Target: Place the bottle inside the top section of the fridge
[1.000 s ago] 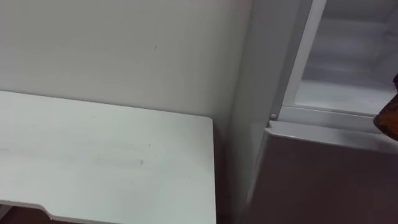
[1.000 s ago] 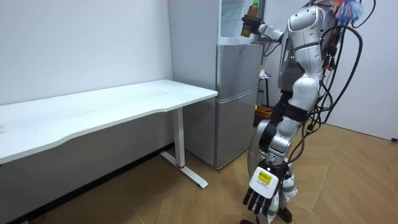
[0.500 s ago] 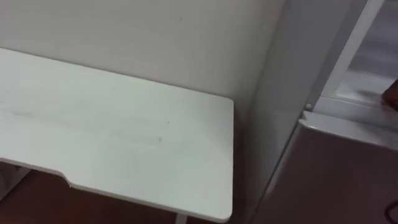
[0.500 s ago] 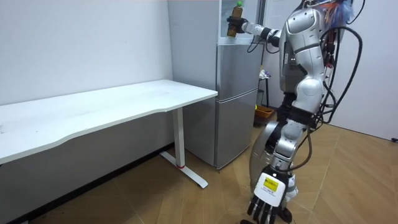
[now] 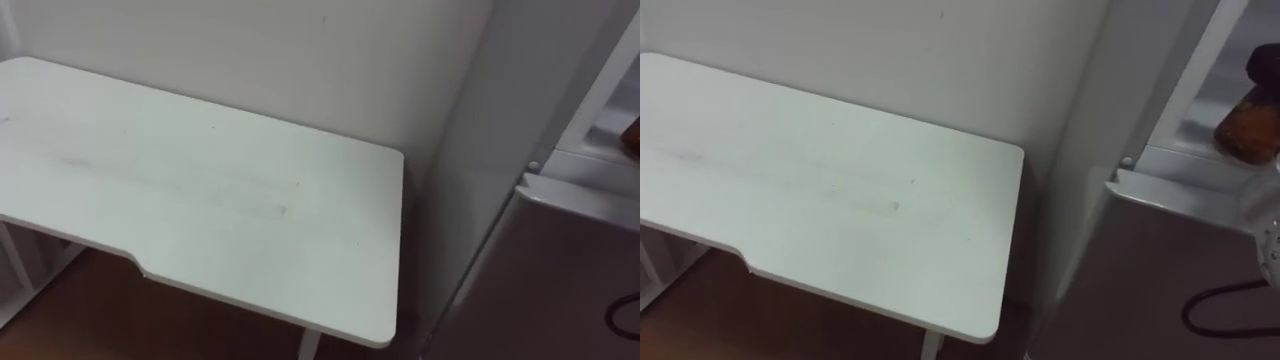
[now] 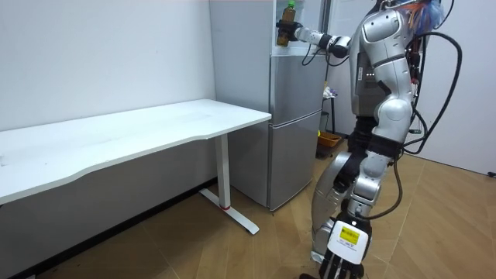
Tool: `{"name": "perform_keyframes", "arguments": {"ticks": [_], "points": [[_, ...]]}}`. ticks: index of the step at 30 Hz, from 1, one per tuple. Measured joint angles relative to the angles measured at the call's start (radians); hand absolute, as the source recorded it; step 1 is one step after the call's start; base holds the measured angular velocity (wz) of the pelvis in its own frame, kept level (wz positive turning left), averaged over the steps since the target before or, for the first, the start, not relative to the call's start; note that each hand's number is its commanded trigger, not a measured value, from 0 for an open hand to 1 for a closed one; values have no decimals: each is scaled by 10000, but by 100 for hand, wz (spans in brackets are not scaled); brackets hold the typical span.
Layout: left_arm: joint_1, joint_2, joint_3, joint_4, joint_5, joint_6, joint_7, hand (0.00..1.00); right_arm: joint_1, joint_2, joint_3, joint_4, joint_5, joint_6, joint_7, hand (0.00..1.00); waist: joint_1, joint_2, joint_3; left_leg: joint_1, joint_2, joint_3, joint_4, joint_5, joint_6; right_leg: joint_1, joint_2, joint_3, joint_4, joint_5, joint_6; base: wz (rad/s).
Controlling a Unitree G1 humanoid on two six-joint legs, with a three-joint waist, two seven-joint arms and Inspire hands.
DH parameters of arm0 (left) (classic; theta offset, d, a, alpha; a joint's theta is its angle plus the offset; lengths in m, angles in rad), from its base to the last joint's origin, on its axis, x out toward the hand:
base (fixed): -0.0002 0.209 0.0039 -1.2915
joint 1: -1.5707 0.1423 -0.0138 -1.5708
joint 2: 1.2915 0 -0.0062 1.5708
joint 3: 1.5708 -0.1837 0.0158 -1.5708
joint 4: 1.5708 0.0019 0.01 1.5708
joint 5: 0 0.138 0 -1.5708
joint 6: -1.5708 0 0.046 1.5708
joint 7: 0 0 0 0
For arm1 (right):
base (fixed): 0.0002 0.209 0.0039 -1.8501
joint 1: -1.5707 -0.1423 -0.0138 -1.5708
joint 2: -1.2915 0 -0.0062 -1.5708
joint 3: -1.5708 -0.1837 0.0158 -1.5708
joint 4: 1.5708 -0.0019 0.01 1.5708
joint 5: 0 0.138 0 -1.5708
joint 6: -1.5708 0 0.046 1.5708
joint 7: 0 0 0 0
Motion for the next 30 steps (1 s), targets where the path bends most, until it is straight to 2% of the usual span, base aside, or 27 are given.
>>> {"name": "perform_keyframes", "arguments": {"ticks": [5,11,15,20,25,26,27,30], "points": [[-6,95,-18,-8,18,2,19,0,-161,-28,245,171,-9,0,-154,100,43,-107,40,-110,-1,-42,75,0,1,-39,-3,-57,5,-5,3,2],[-24,239,-22,-15,16,2,19,0,-422,-50,256,436,7,0,-198,100,109,-140,32,-266,-16,-97,148,10,17,-134,3,-108,-40,-1,-2,3],[-27,363,-115,-40,9,26,3,0,-555,-445,582,918,60,-6,31,100,172,-124,33,-364,-55,-294,184,10,16,-123,9,-246,-57,0,-3,12],[18,372,-123,-468,6,232,-38,0,-974,-1008,1337,2166,73,19,809,100,481,-120,34,-401,-46,-364,222,21,-4,-114,33,-277,-39,4,-9,3],[125,372,-147,-688,-189,376,-39,0,-1344,-1156,1807,2966,72,72,1494,100,488,-119,37,-357,-21,-400,267,26,-14,-31,48,-370,-48,17,-30,2],[153,374,-143,-798,-315,423,-39,0,-1359,-1190,1812,3151,76,85,1676,93,508,-125,33,-325,-22,-417,270,25,-16,8,50,-389,-55,17,-30,4],[165,378,-139,-843,-396,425,-39,0,-1383,-1201,1812,3263,76,93,1787,91,541,-130,29,-313,-22,-421,269,24,-18,20,51,-397,-57,17,-30,0],[293,386,-141,-1037,-398,475,-39,0,-1539,-1205,1830,3784,75,120,2153,51,650,-136,25,-264,-20,-425,264,26,-25,67,54,-414,-56,17,-31,0]]}}
